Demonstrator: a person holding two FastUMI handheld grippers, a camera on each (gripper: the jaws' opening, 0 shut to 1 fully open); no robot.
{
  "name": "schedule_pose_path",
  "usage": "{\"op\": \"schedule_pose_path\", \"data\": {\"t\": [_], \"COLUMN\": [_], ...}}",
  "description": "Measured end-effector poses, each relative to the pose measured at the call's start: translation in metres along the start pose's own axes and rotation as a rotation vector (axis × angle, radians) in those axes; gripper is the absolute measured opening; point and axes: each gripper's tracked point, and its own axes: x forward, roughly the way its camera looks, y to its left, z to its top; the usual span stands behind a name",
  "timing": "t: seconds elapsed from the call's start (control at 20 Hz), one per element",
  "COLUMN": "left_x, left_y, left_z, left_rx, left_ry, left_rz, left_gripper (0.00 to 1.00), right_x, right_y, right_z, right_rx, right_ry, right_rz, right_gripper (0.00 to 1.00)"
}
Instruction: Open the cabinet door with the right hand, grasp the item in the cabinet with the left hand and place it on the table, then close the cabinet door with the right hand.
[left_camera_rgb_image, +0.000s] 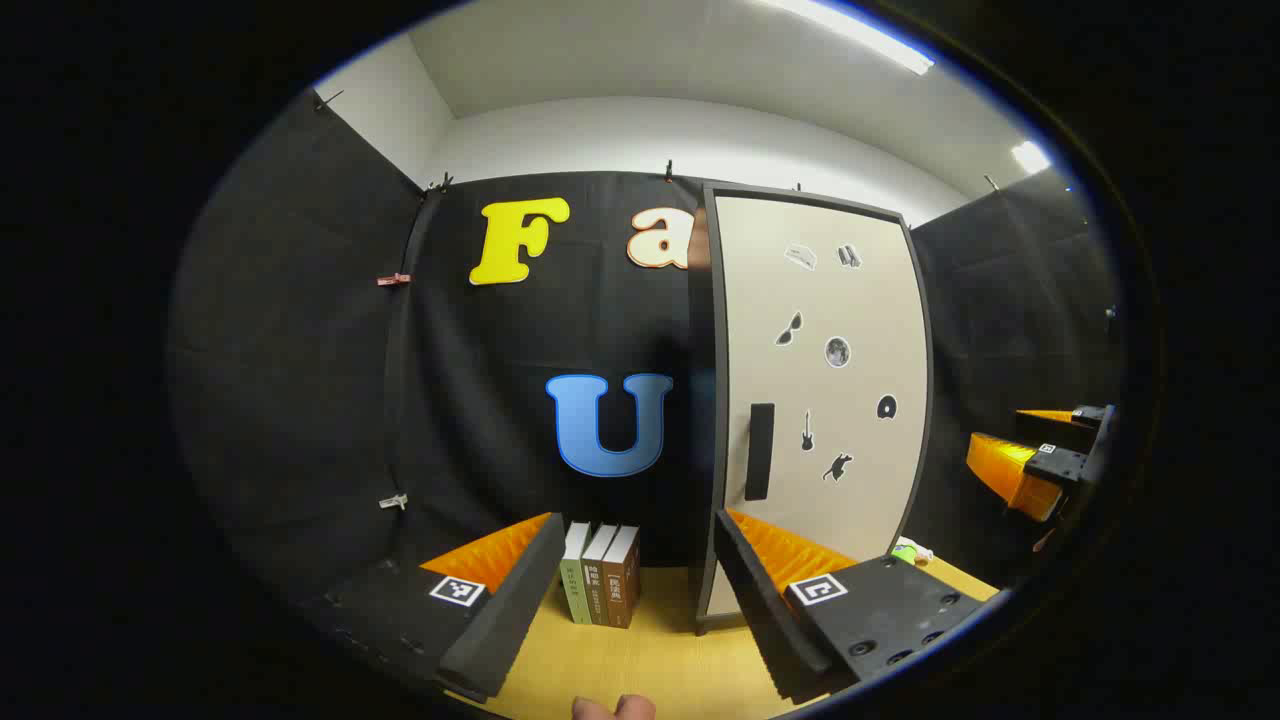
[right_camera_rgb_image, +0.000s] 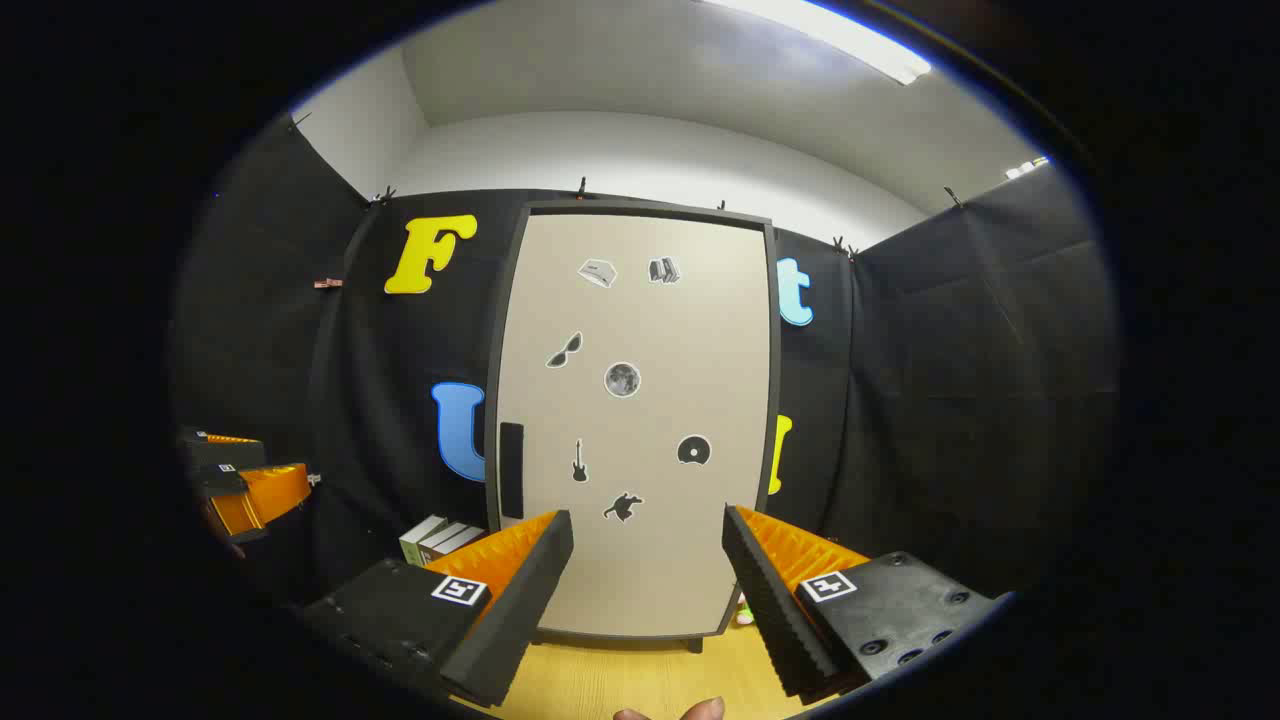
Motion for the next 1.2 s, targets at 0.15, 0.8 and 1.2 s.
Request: {"op": "schedule_pose_path", "data": {"t": [0.15,0.8,1.2], "left_x": [0.0,-0.015,-0.028], "left_y": [0.001,-0.001,0.007], "left_z": [-0.002,0.001,0.002], "left_rx": [-0.003,0.033,0.054], "left_ry": [0.008,-0.002,-0.012], "left_rz": [0.002,0.01,0.019], "left_gripper": [0.94,0.94,0.94], "right_x": [0.0,-0.016,-0.012], "right_y": [0.002,0.002,0.019], "right_z": [0.0,0.007,-0.002], "right_rx": [0.009,0.016,0.012], "right_ry": [-0.001,-0.012,0.011], "right_rz": [0.005,0.0,0.029], "right_gripper": [0.97,0.98,0.98]}}
